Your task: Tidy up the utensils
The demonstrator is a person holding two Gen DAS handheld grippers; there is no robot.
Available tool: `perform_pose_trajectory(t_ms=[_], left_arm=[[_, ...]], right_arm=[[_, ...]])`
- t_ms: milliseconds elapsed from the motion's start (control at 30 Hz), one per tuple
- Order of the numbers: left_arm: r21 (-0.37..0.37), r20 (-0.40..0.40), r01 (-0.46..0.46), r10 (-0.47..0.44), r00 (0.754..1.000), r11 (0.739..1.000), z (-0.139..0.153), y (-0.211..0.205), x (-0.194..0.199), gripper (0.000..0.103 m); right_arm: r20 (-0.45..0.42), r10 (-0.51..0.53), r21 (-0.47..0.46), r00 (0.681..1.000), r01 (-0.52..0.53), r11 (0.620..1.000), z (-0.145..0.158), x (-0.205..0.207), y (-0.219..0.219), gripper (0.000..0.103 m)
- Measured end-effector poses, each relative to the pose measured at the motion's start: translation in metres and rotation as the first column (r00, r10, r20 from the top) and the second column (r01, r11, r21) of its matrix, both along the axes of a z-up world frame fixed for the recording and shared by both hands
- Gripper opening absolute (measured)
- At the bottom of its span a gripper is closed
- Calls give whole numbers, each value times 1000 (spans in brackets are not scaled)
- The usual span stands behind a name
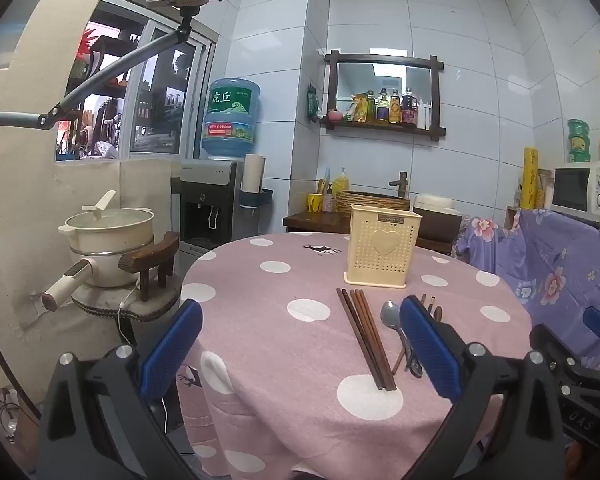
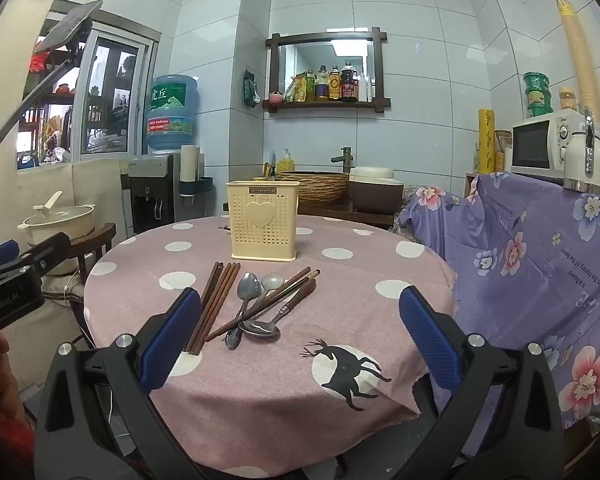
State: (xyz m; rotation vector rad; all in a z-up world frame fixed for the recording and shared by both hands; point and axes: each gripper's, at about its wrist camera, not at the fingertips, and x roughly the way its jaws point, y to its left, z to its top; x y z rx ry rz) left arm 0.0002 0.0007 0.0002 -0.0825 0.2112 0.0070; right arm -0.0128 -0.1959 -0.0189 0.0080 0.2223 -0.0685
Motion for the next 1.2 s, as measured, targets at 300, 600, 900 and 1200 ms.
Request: perform_pose_trajectory(t_ms=[300, 600, 900, 1200], left_arm=[[11, -3, 3, -3, 1000, 1000, 0, -1, 0, 98], [13, -1, 3, -3, 1000, 1000, -2, 3, -1, 98], [13, -1, 4, -4, 1000, 1000, -2, 5, 0, 98], [17, -11, 13, -13, 1000, 1000, -3, -3, 0, 98]], right_arm=[[1, 0, 0, 1000, 0, 1000, 0, 0, 0, 98], [2, 0, -1, 1000, 0, 1000, 0, -1, 1, 98], [1, 1, -1, 1000, -1, 1000, 0, -1, 1, 98], [1, 1, -2, 1000, -1, 1000, 0, 0, 1, 98]])
